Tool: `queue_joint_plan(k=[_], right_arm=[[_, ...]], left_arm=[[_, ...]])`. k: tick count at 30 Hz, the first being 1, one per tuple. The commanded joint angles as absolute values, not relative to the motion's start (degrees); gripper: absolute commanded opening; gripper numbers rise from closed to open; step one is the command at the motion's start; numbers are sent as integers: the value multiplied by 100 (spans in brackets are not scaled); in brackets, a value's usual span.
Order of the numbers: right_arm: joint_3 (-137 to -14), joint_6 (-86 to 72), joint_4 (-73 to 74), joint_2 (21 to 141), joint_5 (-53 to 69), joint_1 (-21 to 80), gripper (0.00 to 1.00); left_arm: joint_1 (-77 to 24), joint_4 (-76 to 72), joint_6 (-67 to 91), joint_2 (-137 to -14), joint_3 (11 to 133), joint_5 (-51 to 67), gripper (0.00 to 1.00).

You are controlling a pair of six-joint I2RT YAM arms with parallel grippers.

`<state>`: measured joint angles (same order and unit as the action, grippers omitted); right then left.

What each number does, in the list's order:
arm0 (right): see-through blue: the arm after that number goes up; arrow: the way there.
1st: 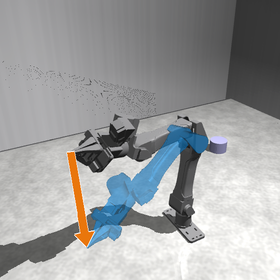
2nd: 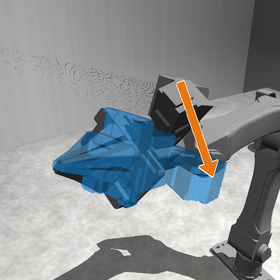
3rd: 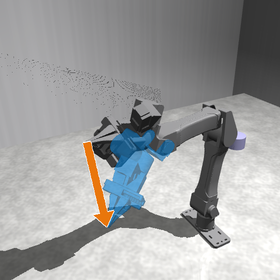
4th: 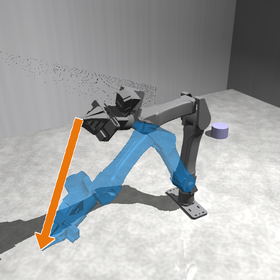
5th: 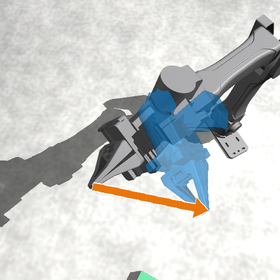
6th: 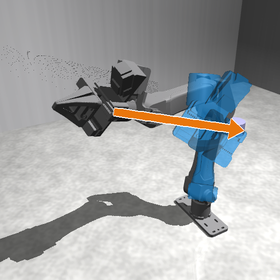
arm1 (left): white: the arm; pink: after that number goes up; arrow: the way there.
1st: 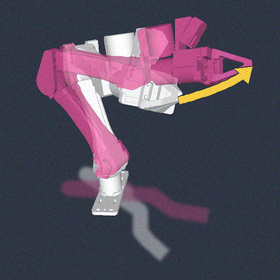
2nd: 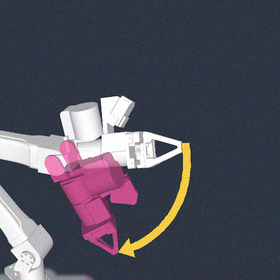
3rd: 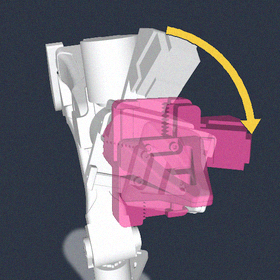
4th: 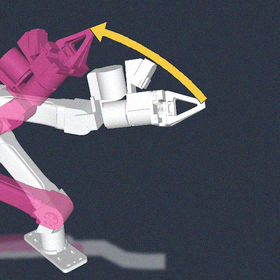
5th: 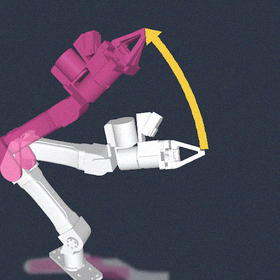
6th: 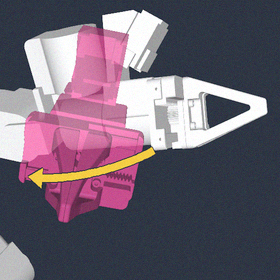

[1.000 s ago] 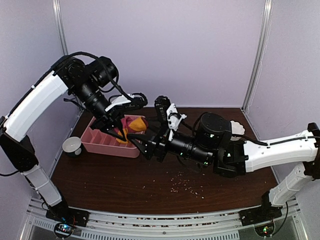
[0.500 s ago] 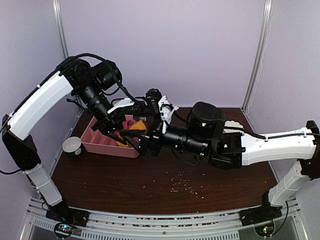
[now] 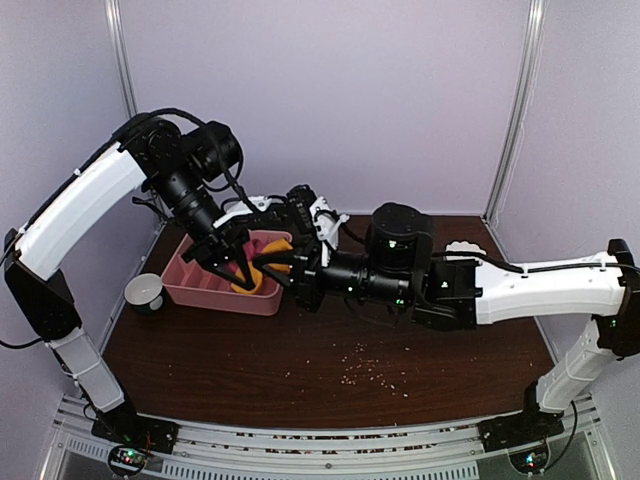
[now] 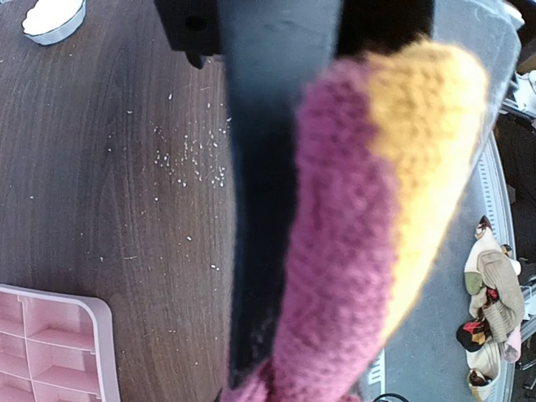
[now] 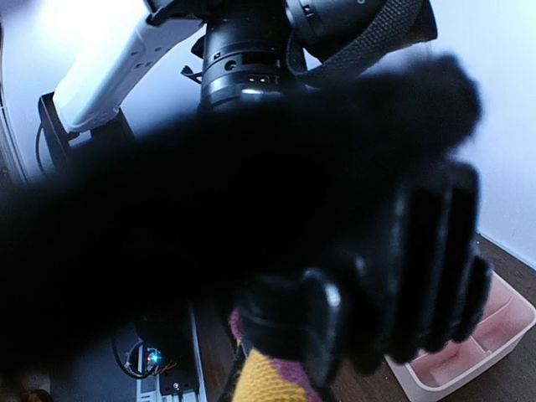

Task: Roll the socks
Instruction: Roll the sock, then pass from the right arm to the left

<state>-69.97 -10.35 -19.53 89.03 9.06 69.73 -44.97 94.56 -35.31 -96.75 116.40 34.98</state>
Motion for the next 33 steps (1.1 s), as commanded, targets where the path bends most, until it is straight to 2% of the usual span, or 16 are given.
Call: queue_joint_plan(k=[1, 2, 6, 8, 9, 12, 20, 33], right_arm=[[-6872, -1090, -2142, 8716, 1031, 6888, 0], [-6847, -1093, -2157, 8711, 1043, 6883, 0], [-6582, -1135, -2623, 8601, 890, 6886, 0], [-6181, -1264, -3480, 8475, 575, 6886, 0], [-5904, -1360, -4169, 8426, 411, 6882, 0], [-5350, -1629, -6128, 8482, -55, 6854, 0], [-5891, -2248, -8576, 9396, -264, 6836, 0], [-6714, -2610, -8445, 10035, 14, 6836, 0]], left_arm=[[-4544, 9482, -3647, -9571, 11713, 3799, 0], [-4544, 9483, -3641, -9572, 11743, 3801, 7], [-4519, 9472, -3566, -9561, 12070, 3890, 57], [-4382, 9292, -3431, -9478, 12257, 4128, 84], [-4278, 9151, -3283, -9434, 12348, 4222, 92], [-3905, 8724, -2804, -9339, 12700, 4463, 97], [-3310, 6604, -783, -8692, 11964, 5207, 98], [-3270, 5298, 949, -8703, 11458, 6119, 98]])
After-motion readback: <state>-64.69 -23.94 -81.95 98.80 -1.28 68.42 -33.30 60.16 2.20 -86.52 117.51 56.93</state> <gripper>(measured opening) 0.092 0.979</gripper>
